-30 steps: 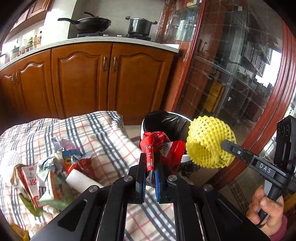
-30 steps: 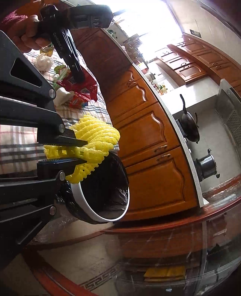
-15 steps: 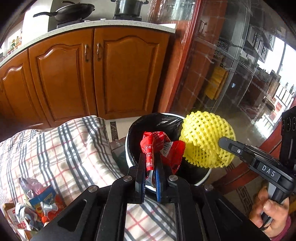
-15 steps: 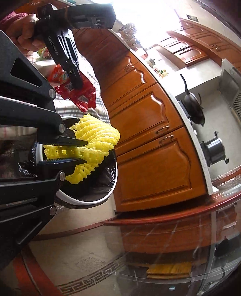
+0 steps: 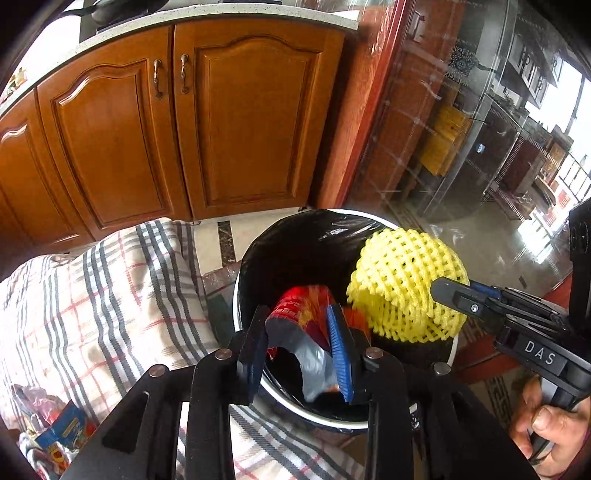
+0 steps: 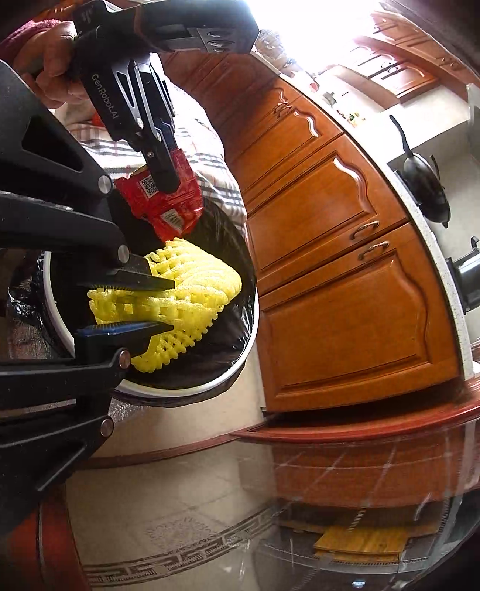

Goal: Collect trash
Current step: 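Open both tools over the bin and move them back over the table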

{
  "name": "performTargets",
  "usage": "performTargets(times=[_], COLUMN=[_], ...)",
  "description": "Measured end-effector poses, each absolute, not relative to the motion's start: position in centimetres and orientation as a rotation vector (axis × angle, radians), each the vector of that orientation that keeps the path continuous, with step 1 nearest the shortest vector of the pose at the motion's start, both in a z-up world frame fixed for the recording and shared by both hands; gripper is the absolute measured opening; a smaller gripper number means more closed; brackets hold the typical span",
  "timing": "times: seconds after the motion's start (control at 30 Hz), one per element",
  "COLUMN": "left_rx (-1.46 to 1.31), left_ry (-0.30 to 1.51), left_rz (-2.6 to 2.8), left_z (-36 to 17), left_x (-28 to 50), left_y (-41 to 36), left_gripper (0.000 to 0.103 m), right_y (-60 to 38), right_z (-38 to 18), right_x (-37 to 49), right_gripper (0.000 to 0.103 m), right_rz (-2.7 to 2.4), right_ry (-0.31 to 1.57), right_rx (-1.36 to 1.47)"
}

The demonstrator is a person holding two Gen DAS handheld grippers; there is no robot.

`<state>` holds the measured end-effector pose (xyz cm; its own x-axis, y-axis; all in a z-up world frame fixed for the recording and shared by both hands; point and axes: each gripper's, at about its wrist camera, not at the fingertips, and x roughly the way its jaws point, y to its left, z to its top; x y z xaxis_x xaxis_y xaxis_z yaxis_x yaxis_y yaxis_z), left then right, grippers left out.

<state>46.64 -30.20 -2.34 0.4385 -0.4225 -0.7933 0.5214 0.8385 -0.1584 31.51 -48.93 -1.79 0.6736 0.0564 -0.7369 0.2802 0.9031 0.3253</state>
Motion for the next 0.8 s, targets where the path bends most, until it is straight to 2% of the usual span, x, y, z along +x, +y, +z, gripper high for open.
performTargets(times=[0.07, 0.2, 0.47, 0.53, 0.67, 0.77, 0.8], left_rx=[0.11, 0.092, 0.014, -0.016, -0.065, -0.079, -0.081], left_ry=[0.948, 0.941, 0.886, 0.859, 0.81, 0.768, 0.757], left_rz=[-0.589, -0.585, -0.582, -0.584, -0.562, -0.533, -0.524], left_z=[-2.2, -1.8, -0.2, 0.3, 0.8, 1.0, 1.1], left_x=[46.4, 45.2, 42.6, 41.3, 38.2, 35.5, 34.6], left_y=[-30.0, -28.8, -25.2, -23.5, -20.0, -17.4, -16.6], left_gripper=[0.032, 0.035, 0.039, 0.04, 0.043, 0.044, 0.045], right_y=[-49.1, -49.4, -49.1, -48.8, -47.2, -45.6, -45.0], right_z=[-1.7, -1.6, -0.6, 0.1, 1.0, 1.1, 1.1], right_x=[31.5, 31.3, 29.5, 28.6, 26.5, 25.3, 25.1], right_gripper=[0.026, 0.037, 0.041, 0.048, 0.049, 0.054, 0.059], right_rz=[-0.133, -0.137, -0.138, -0.141, -0.126, -0.101, -0.089], right_ry=[0.825, 0.804, 0.734, 0.697, 0.627, 0.592, 0.585], right_rx=[0.44, 0.45, 0.485, 0.5, 0.524, 0.545, 0.55])
